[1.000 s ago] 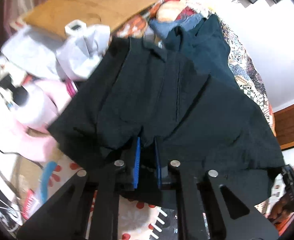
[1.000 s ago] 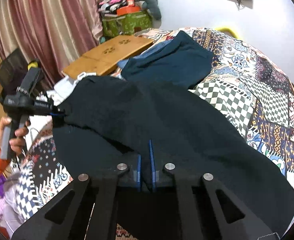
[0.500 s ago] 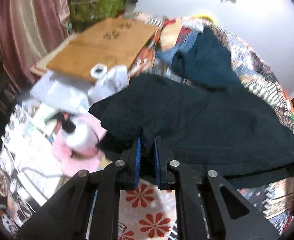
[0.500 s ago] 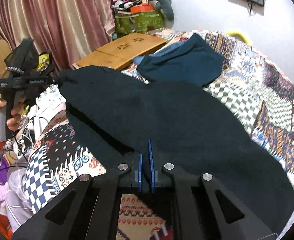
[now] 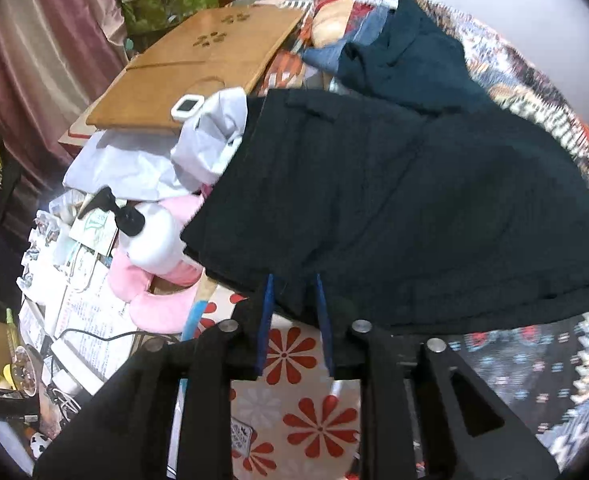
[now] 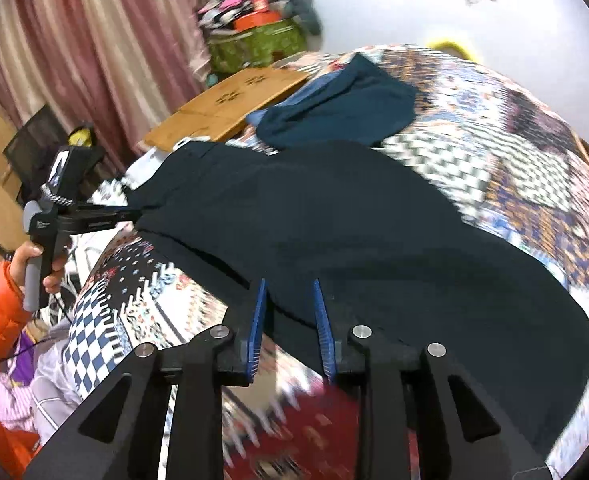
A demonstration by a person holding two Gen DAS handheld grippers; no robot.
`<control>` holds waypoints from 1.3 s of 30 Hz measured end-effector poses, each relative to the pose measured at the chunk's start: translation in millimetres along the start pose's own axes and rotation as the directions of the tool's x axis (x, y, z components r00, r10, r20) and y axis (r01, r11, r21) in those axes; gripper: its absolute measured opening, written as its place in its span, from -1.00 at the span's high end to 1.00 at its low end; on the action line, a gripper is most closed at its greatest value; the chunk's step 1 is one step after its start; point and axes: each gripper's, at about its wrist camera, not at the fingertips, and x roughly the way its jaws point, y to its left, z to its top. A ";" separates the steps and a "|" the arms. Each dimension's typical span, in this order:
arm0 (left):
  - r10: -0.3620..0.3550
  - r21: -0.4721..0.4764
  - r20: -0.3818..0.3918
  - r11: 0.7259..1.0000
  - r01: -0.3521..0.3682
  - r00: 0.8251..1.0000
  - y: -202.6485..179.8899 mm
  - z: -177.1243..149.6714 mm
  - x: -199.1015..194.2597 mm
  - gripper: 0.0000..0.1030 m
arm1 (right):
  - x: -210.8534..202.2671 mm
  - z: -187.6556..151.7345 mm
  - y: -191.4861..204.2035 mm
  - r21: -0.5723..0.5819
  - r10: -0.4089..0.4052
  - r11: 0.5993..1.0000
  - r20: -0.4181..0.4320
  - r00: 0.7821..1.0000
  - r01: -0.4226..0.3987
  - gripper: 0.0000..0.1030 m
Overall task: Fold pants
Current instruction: 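Lay the trousers flat on the quilt and open both grippers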
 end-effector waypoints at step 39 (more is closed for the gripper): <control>-0.141 0.279 0.041 0.952 0.124 0.989 -177.2 36.0 4.3 -0.47 | -78.6 -36.1 -214.7 0.475 -0.319 0.849 0.112 0.941 0.231 0.87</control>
